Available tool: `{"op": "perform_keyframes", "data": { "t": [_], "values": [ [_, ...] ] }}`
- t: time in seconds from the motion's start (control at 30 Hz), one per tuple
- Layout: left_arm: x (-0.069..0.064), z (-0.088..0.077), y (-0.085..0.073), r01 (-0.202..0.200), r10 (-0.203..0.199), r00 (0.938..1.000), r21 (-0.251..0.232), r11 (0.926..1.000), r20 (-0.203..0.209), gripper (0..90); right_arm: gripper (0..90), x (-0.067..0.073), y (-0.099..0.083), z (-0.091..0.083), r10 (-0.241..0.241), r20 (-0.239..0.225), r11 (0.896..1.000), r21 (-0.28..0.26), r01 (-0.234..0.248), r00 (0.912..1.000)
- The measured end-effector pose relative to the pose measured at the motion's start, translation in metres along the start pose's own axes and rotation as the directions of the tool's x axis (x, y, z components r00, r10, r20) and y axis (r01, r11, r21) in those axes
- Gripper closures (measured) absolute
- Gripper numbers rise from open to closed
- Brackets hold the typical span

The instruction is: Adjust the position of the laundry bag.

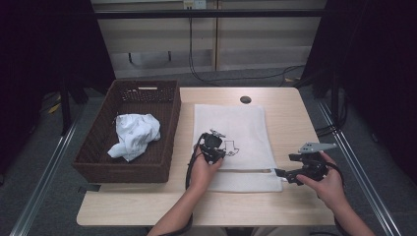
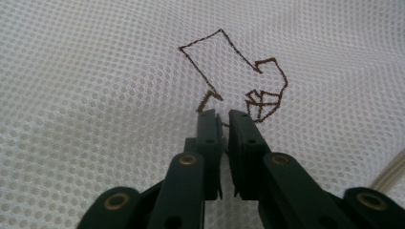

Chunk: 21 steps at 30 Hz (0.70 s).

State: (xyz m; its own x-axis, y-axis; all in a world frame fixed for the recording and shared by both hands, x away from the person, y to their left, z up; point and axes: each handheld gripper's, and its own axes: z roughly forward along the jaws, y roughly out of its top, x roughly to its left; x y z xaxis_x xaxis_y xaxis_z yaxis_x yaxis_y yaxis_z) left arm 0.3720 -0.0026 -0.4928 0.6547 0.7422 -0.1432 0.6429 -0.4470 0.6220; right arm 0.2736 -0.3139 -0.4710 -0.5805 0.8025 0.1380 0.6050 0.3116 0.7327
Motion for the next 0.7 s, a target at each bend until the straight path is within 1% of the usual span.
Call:
{"op": "perform_keyframes", "data": {
  "t": [0.07,0.1,0.13,0.17,0.2,0.3,0.33,0.4,0.43,0.53,0.57,0.63,0.7],
  "values": [
    [-0.0007,0.0011,0.001,-0.001,0.001,1.0,-0.002,1.0,-0.004,82.7,11.1,-0.0003,-0.0001,0.0002,-0.001,0.003,1.0,0.001,0.001,1.0],
    [-0.0014,0.002,0.0014,0.005,-0.005,1.0,-0.006,1.0,-0.007,82.7,10.9,-0.0002,-0.0001,0.0,0.002,0.001,1.0,0.001,-0.002,1.0],
    [-0.0008,0.0023,0.0021,0.0,0.0,1.0,-0.003,1.0,-0.005,82.7,10.9,-0.0002,-0.0001,0.0,0.002,0.001,1.0,0.001,-0.002,1.0],
    [-0.0008,0.003,0.0026,0.002,-0.002,1.0,-0.007,1.0,0.0,82.7,10.9,-0.0003,-0.0001,-0.0001,0.001,0.004,1.0,0.001,-0.001,1.0],
    [-0.0014,0.0039,0.0035,0.0,0.0,0.9999,-0.007,1.0,-0.011,82.7,10.9,-0.0003,-0.0001,-0.0004,0.002,0.009,1.0,-0.004,-0.002,1.0],
    [-0.0007,0.0045,0.0044,-0.002,0.001,0.9999,-0.004,1.0,-0.015,83.0,10.9,-0.0008,-0.0002,-0.0004,0.0,0.009,1.0,-0.004,0.0,1.0],
    [-0.0017,0.0057,0.0048,0.009,-0.01,0.9998,-0.016,0.9998,-0.015,82.9,10.9,-0.0012,-0.0003,-0.0004,0.0,0.01,1.0,-0.004,0.0,0.9999],
    [-0.0008,0.0056,0.0057,-0.002,0.002,0.9999,-0.004,1.0,-0.017,83.0,10.9,-0.0016,-0.0004,-0.0008,0.004,0.015,1.0,-0.003,-0.004,0.9999],
    [-0.0008,0.0057,0.0062,0.004,-0.005,0.9999,-0.004,1.0,-0.014,83.0,10.9,-0.0018,-0.0003,-0.0008,0.002,0.012,1.0,-0.004,-0.002,0.9999],
    [-0.0009,0.006,0.0066,0.006,-0.006,0.9998,-0.004,1.0,-0.017,82.8,11.0,-0.0017,-0.0002,-0.0011,0.002,0.013,1.0,-0.004,-0.002,0.9999],
    [-0.0003,0.006,0.0059,0.011,-0.011,0.9999,-0.011,0.9999,-0.003,82.3,10.9,-0.0019,0.0001,-0.0015,-0.001,0.014,1.0,-0.009,0.001,0.9999],
    [0.0002,0.0055,0.0062,0.028,-0.028,0.9995,-0.01,0.9995,0.01,77.9,10.9,-0.0019,0.0003,-0.0023,0.001,0.012,1.0,-0.01,-0.001,0.9999],
    [0.0,0.0045,0.0074,0.033,-0.032,0.9993,-0.001,0.9995,0.019,74.5,10.9,-0.0023,0.0005,-0.0026,0.0,0.014,1.0,-0.012,0.001,0.9999]
  ]
}}
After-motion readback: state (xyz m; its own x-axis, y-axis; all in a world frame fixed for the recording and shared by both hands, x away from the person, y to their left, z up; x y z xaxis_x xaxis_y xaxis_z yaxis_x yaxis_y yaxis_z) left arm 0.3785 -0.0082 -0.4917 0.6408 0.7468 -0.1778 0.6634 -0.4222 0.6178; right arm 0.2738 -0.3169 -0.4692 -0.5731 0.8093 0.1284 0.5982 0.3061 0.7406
